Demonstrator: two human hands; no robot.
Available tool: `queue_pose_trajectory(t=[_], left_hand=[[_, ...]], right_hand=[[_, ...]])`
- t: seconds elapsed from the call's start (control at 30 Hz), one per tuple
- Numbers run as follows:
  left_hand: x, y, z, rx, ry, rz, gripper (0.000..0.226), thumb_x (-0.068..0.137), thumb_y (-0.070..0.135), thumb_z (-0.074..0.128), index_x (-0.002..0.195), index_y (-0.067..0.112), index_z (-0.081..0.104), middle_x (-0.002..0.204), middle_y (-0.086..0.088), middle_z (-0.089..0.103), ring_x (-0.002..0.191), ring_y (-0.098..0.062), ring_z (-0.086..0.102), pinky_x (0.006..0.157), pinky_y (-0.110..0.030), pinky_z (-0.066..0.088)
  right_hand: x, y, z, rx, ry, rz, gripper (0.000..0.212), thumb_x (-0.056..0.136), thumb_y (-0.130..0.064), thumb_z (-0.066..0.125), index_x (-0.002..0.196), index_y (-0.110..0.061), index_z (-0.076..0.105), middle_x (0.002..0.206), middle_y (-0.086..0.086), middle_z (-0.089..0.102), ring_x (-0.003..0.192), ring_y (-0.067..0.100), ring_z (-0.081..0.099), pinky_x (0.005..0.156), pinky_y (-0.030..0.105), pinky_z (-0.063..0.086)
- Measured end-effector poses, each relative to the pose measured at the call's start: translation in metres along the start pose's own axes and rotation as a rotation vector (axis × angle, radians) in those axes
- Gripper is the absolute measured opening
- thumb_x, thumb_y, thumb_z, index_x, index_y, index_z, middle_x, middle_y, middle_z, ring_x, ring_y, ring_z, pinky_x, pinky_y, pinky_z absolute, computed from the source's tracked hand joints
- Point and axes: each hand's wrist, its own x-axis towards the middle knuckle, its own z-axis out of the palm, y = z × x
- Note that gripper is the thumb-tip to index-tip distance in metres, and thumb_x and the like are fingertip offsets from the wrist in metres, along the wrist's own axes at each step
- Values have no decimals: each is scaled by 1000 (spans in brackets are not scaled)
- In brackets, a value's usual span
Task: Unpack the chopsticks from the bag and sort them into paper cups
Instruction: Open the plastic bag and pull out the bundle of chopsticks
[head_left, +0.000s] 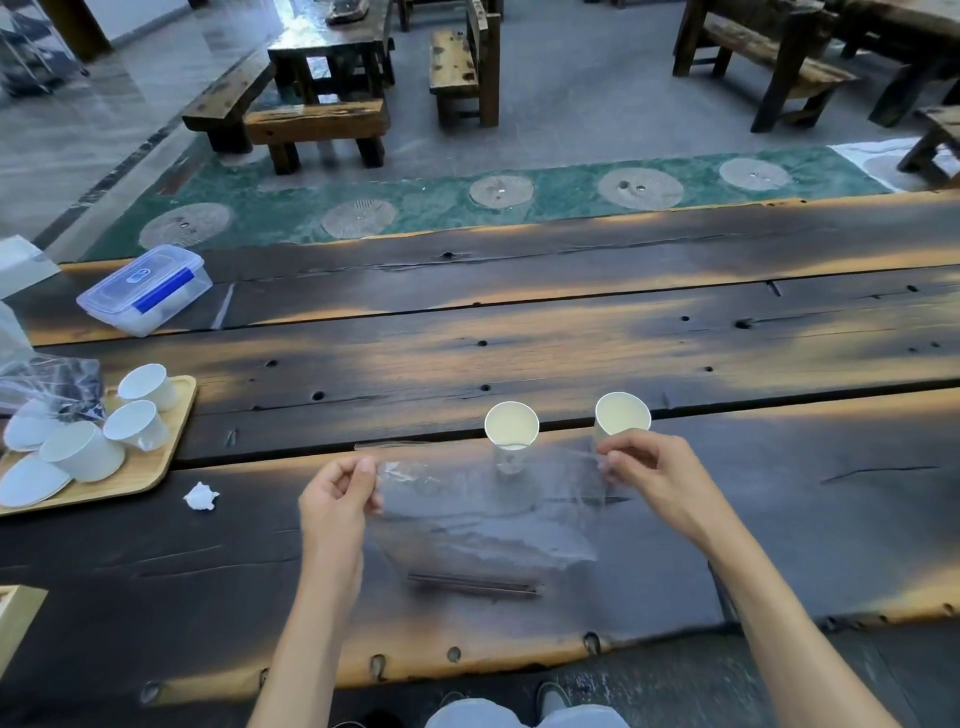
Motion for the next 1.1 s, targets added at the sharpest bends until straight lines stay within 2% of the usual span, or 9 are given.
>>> queue_pose_trajectory(t=[0.1, 0.23, 0.37, 0.47, 0.57, 0.67, 0.77, 0.97, 1.1], left_hand=[[1, 6, 5, 12, -68, 23, 15, 99, 7, 54, 93, 0, 66, 67, -4, 57, 57, -12, 49, 58, -25, 42], [4, 12, 9, 68, -174, 72, 16, 98, 7, 56, 86, 4, 66, 66, 2, 60, 59, -9, 51, 56, -17, 44], [9, 16, 8, 104, -263, 120, 14, 97, 6, 59, 87, 1, 67, 70, -1, 63, 64, -9, 55, 63, -14, 47], [11, 15, 4, 132, -269, 155, 12, 95, 7, 61, 89, 5, 71, 74, -2, 67, 70, -9, 58, 69, -15, 48], [12, 8, -3, 142, -227, 161, 10, 94, 13, 64, 98, 12, 73, 89, -1, 76, 84, -7, 67, 78, -15, 51], [12, -11, -8, 22, -5, 58, 25, 96, 19, 63, 120, 17, 66, 116, -4, 71, 108, -8, 65, 94, -22, 51], [3, -39, -5, -35, 114, -131, 31, 97, 26, 59, 127, 19, 57, 135, -15, 58, 126, -30, 55, 101, -37, 44], [-10, -75, -1, -473, -172, -791, 68, 92, 57, 51, 145, 15, 41, 144, -32, 48, 134, -45, 46, 114, -56, 33], [-12, -69, -15, -664, -319, -838, 53, 96, 47, 51, 125, 5, 65, 113, -21, 72, 101, -34, 70, 84, -48, 57]], right_hand=[[-5, -10, 11, -104, -52, -26, 24, 87, -25, 69, 111, -30, 68, 108, -16, 71, 102, -3, 63, 92, 23, 51], [2, -41, 38, -373, -248, -117, 69, 73, -59, 67, 134, -31, 54, 127, -17, 60, 117, 0, 54, 98, 28, 45], [19, -72, 62, -634, -371, -171, 35, 85, -45, 68, 114, -27, 62, 99, -8, 61, 88, 18, 55, 67, 29, 44], [25, -86, 75, -502, -564, -142, 10, 88, -29, 69, 92, -20, 66, 79, -8, 59, 74, 12, 53, 58, 22, 37], [25, -94, 84, -446, -624, -158, 11, 92, -15, 61, 81, -12, 62, 67, -8, 64, 54, -2, 54, 54, 21, 40], [22, -106, 87, -252, -677, -139, 15, 95, -10, 54, 80, -11, 56, 79, 3, 76, 56, 6, 66, 50, 16, 43], [19, -123, 82, 97, -771, -125, 18, 98, -12, 55, 81, -14, 57, 87, 5, 77, 62, 10, 69, 55, 23, 51], [19, -138, 50, 663, -760, -87, 15, 98, -19, 54, 87, -9, 59, 108, 24, 73, 77, 33, 74, 58, 28, 56], [23, -123, 18, 748, -544, -59, 17, 95, -20, 55, 94, -3, 59, 102, 20, 75, 75, 31, 75, 56, 27, 56]])
